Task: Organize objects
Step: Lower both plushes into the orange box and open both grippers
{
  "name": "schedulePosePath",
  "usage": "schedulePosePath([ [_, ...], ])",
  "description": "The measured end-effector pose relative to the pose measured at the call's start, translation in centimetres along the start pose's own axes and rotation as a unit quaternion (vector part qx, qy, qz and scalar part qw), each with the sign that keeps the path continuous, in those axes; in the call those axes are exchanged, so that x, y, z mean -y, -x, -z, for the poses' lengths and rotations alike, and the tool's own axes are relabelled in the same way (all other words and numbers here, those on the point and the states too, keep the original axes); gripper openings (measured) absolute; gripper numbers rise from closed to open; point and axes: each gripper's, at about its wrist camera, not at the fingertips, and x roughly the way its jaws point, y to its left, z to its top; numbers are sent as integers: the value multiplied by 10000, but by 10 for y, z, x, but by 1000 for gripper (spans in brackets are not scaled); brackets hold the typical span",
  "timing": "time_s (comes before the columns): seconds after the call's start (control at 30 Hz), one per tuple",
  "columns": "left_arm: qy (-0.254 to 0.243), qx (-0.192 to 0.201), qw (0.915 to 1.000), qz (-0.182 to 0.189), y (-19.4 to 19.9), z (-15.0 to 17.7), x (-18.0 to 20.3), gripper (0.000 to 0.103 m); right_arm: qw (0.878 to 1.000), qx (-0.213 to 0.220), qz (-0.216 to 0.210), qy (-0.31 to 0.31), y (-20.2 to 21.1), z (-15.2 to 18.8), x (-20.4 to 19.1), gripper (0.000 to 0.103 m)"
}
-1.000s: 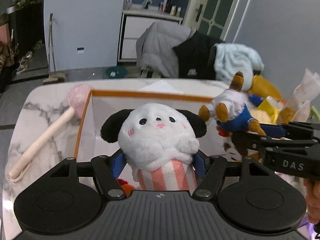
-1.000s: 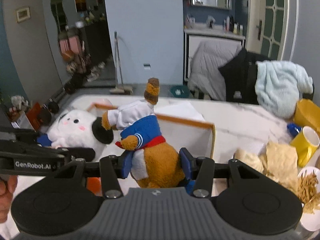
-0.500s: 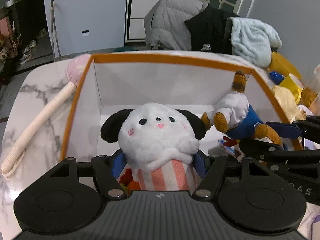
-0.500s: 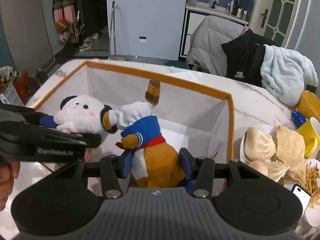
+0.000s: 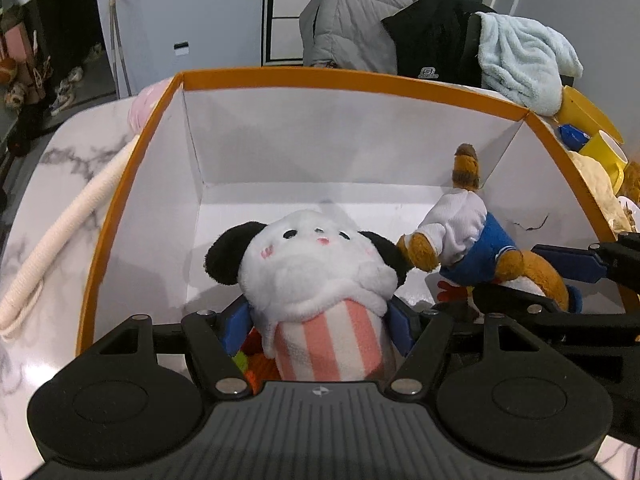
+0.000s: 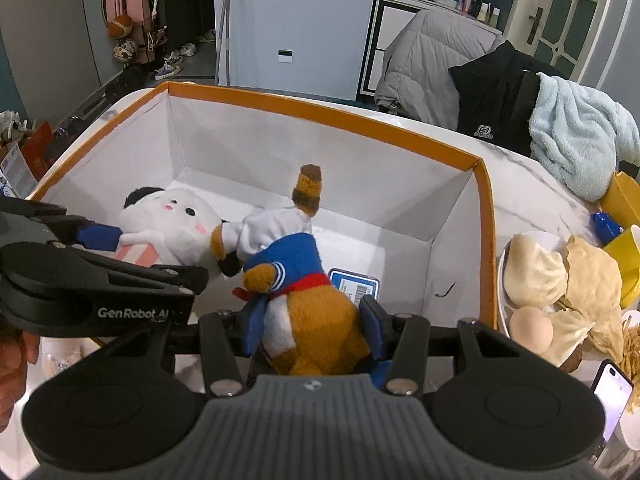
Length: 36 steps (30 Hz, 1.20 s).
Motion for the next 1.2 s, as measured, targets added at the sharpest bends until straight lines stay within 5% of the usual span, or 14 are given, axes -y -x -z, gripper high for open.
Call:
schedulePosePath([
  [0.63,550,352,9977,195,19,-8,-10,80,9988,438,-60,-204,21,-6,3,58],
  [1.2,83,690,9972,268,70,3,5,80,9921,1097,-224,-563,79,-3,28,58],
])
